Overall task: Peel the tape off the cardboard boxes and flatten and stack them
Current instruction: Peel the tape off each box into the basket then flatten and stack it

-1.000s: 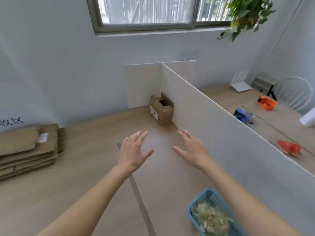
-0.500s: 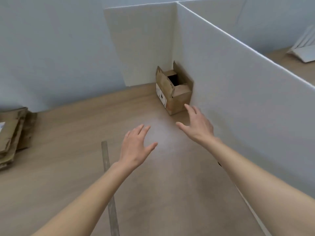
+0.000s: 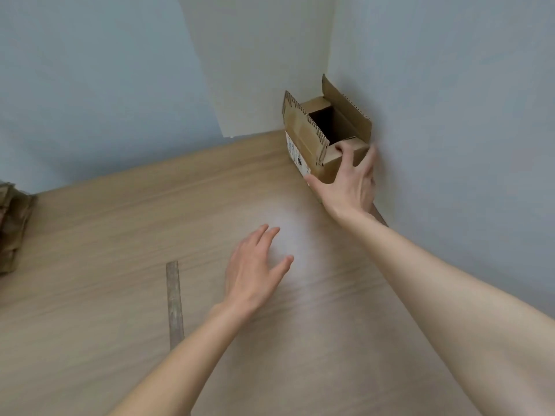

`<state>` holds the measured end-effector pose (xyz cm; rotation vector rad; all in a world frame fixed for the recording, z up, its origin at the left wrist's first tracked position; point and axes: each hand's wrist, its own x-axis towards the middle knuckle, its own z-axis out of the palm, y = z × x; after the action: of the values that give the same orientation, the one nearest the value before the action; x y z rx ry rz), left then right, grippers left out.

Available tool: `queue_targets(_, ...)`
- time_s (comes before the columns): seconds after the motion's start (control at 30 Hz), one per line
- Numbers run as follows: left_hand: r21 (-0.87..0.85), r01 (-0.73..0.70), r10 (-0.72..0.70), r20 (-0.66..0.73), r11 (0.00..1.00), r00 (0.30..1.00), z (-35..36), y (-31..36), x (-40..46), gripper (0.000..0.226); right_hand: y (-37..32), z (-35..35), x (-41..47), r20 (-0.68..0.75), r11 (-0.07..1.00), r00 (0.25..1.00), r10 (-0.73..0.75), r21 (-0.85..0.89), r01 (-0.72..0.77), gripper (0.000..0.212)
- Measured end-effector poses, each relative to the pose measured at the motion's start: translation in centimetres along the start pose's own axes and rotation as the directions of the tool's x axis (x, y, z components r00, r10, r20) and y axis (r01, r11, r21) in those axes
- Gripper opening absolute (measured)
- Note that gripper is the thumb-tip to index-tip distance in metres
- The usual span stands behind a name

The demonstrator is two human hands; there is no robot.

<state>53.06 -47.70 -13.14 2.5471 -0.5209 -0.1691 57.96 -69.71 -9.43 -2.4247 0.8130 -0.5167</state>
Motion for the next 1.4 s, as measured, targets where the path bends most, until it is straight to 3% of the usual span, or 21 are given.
queue_targets(0.13,0.001,0.033,-0.033,0.012,0.999,0.999,0.5,-1.6,-1.1,0.063,-0.9,0.7,-0.5,-0.066,0.996,0.998,-0.009,0.088,0.015,0.064)
queue_targets(0.3,-0.012,0.064,-0.064,0.002,0.998,0.998,-1.8,-2.6,-4.0,0.065,-0.6,-1.0,-7.0,0.097,0.969,0.970,-0.222,0.136,0.208,0.066)
queue_targets(0.43,-0.024,0.099,-0.100,-0.067,0.995,0.993,-5.2,-3.2,-8.5,0.069,-0.9,-3.8,-14.3,0.223,0.935,0.921,-0.320,0.229,0.270,0.067)
queue_targets(0.73,-0.100,0.199,-0.213,-0.160,0.975,0.964,-12.8,-6.9,-25.3,0.080,-4.3,-13.4,-28.7,0.335,0.866,0.822,-0.461,0.373,0.333,0.068)
queue_targets(0.87,-0.248,0.095,-0.150,-0.215,0.964,0.965,-16.3,-7.3,-32.0,0.108,-6.7,-18.4,-34.6,0.378,0.848,0.808,-0.452,0.463,0.258,0.075)
queue_targets(1.0,-0.362,-0.017,-0.056,-0.191,0.932,0.980,-19.1,-7.4,-38.3,0.129,-9.3,-22.6,-40.4,0.460,0.829,0.812,-0.359,0.557,0.051,0.083)
queue_targets(1.17,-0.320,-0.200,0.106,-0.288,0.926,0.952,-21.4,-7.6,-44.8,0.111,-11.7,-24.8,-47.7,0.531,0.814,0.822,-0.206,0.559,-0.157,0.098)
queue_targets(1.3,-0.351,-0.163,0.046,-0.317,0.922,0.947,-22.8,-7.8,-48.5,0.091,-12.6,-25.8,-52.3,0.569,0.802,0.804,-0.173,0.555,-0.221,0.107)
queue_targets(1.4,-0.488,-0.011,-0.174,-0.331,0.872,0.927,-23.4,-7.1,-49.8,0.096,-12.2,-26.1,-54.6,0.603,0.815,0.767,-0.220,0.546,-0.196,0.129)
